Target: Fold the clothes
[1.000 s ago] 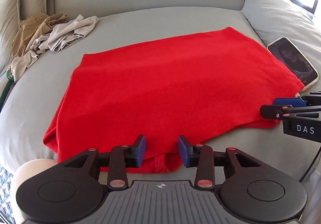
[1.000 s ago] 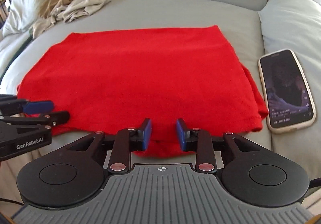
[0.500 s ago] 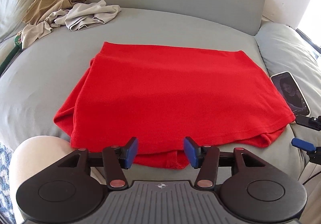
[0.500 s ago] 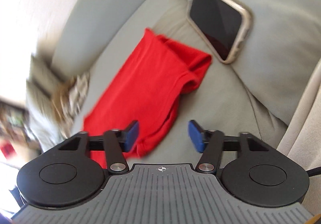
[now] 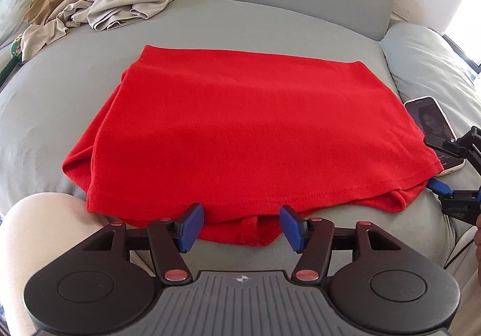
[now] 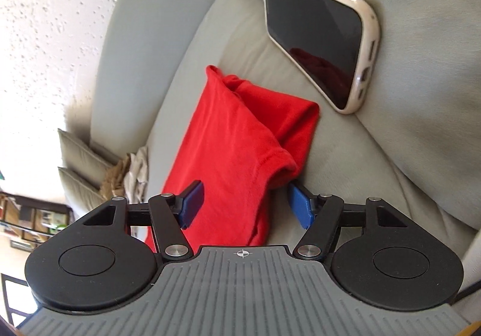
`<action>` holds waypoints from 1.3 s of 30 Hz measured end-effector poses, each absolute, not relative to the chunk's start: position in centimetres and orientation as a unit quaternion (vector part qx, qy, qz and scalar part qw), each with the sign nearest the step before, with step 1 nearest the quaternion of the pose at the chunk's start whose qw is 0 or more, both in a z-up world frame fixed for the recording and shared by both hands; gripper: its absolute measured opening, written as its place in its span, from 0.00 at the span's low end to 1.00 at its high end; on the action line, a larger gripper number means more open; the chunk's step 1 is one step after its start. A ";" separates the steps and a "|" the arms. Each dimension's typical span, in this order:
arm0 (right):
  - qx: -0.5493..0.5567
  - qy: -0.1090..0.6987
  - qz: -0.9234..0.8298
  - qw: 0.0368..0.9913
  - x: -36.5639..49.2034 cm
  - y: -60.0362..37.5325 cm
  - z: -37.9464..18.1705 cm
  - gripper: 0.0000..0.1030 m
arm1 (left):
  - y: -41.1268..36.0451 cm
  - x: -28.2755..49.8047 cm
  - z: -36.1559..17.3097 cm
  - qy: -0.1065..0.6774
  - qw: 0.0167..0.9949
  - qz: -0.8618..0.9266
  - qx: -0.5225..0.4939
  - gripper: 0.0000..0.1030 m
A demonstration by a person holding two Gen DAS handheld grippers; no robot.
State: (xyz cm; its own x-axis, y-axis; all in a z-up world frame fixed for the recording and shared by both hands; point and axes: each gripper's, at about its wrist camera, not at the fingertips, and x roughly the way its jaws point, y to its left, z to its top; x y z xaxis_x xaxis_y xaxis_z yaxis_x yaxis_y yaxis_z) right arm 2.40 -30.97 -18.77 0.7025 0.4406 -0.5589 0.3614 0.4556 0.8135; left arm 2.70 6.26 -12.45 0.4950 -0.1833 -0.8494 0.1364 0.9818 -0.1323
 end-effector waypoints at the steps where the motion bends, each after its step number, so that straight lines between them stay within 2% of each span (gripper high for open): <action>1: 0.521 0.385 0.027 0.762 2.7 -30.9 -18.9 0.66 | 6.2 2.7 -12.5 0.494 0.864 -0.093 -0.023 0.57; 4: 0.517 0.385 0.028 0.764 3.6 -30.7 -19.3 0.60 | 6.2 2.7 -12.5 0.495 0.864 -0.094 -0.020 0.58; 16: 0.452 0.323 0.010 0.831 5.9 -29.0 -19.5 0.59 | 6.4 2.6 -12.4 0.498 0.862 -0.096 -0.024 0.58; 17: 0.445 0.318 0.004 0.837 6.0 -28.8 -19.6 0.54 | 6.4 2.6 -12.4 0.498 0.862 -0.096 -0.026 0.58; 19: 0.452 0.322 -0.016 0.832 6.0 -29.2 -19.8 0.23 | 6.9 2.3 -12.1 0.497 0.862 -0.097 -0.037 0.58; 21: 0.482 0.327 -0.028 0.813 5.7 -30.0 -20.2 0.18 | 7.6 1.9 -11.5 0.490 0.865 -0.098 -0.048 0.58; 24: 0.478 0.341 -0.043 0.808 5.8 -29.8 -19.5 0.16 | 8.7 1.4 -10.1 0.470 0.875 -0.093 -0.062 0.58; 28: 0.356 0.371 -0.069 0.855 7.1 -26.7 -16.1 0.14 | 11.3 0.7 -8.0 0.442 0.890 -0.068 -0.093 0.58; 33: 0.169 0.367 -0.070 0.912 8.9 -20.2 -11.2 0.12 | 16.8 -0.1 -6.2 0.401 0.904 0.007 -0.148 0.58; 39: -0.048 0.303 0.037 0.951 9.1 -7.0 -7.3 0.12 | 22.4 -1.4 -4.8 0.356 0.913 0.088 -0.182 0.59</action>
